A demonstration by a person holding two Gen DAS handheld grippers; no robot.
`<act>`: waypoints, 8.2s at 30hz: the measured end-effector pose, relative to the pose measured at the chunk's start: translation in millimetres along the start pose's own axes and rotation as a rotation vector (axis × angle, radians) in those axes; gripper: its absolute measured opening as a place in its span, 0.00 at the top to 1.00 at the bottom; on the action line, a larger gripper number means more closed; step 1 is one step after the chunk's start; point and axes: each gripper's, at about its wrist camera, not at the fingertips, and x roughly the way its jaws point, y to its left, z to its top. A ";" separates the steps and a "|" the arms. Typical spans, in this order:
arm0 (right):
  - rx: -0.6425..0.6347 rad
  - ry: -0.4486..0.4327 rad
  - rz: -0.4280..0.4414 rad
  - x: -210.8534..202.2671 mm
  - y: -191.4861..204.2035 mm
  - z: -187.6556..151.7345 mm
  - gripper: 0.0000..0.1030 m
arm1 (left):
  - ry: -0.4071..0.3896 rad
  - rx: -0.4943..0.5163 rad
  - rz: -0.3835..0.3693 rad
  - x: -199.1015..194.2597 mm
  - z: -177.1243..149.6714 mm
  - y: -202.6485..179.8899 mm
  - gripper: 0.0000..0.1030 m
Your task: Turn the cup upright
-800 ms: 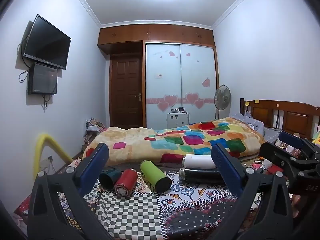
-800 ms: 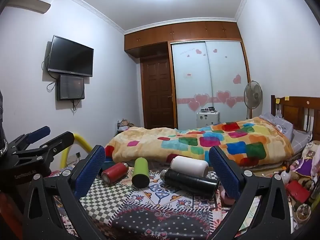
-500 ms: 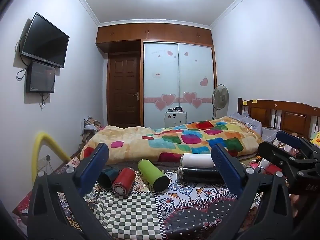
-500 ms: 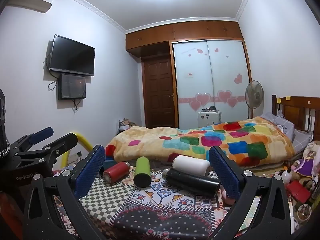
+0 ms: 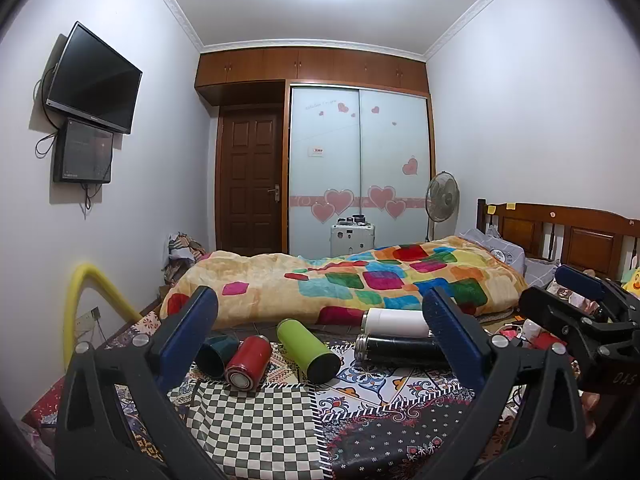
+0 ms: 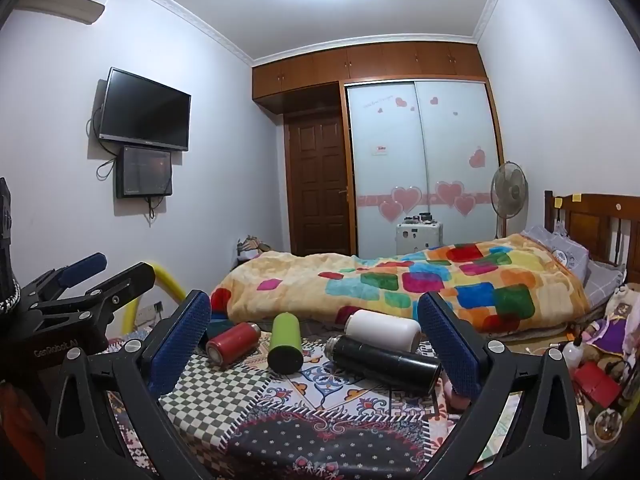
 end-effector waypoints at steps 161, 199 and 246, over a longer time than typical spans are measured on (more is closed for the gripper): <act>-0.452 1.090 0.489 220.6 53.3 -124.5 0.39 | 0.379 -0.061 0.137 129.5 -128.8 77.3 0.00; -0.071 0.716 0.356 147.4 -76.5 -113.8 0.25 | 0.569 0.032 0.012 163.1 -126.2 1.3 0.00; -0.017 0.598 0.363 114.8 -80.2 -131.3 0.25 | 0.840 -0.059 -0.065 203.9 -145.7 -6.4 0.02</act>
